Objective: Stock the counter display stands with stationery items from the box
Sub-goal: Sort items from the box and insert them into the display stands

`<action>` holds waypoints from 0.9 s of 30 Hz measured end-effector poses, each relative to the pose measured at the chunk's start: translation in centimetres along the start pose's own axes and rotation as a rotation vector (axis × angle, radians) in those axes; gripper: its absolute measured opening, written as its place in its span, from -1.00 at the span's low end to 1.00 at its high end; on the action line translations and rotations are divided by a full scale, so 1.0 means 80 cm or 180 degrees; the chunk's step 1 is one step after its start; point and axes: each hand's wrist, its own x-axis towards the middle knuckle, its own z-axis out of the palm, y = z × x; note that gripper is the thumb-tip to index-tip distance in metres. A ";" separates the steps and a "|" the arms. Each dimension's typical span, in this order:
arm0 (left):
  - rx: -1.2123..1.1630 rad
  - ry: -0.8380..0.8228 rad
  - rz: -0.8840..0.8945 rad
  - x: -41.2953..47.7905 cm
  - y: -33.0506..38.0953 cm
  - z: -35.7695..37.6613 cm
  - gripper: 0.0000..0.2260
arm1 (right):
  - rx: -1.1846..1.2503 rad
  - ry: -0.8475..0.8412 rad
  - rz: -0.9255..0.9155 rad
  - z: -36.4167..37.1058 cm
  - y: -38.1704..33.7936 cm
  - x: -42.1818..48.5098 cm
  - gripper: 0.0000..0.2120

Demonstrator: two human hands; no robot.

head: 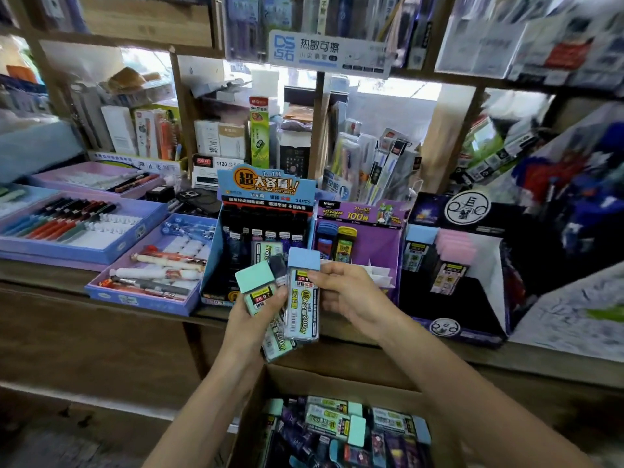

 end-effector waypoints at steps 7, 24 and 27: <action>0.0186 -0.0235 -0.0097 -0.003 -0.013 0.055 -0.62 | 0.0013 0.0527 -0.0318 -0.103 -0.022 -0.036 -0.97; 0.0408 -0.0363 -0.0069 -0.001 -0.026 0.103 -0.62 | -0.2614 0.1342 -0.1152 -0.221 -0.097 0.004 -0.70; 0.0423 -0.0366 -0.0052 0.000 -0.026 0.104 -0.62 | -0.2658 0.1259 -0.1045 -0.225 -0.088 0.009 -0.69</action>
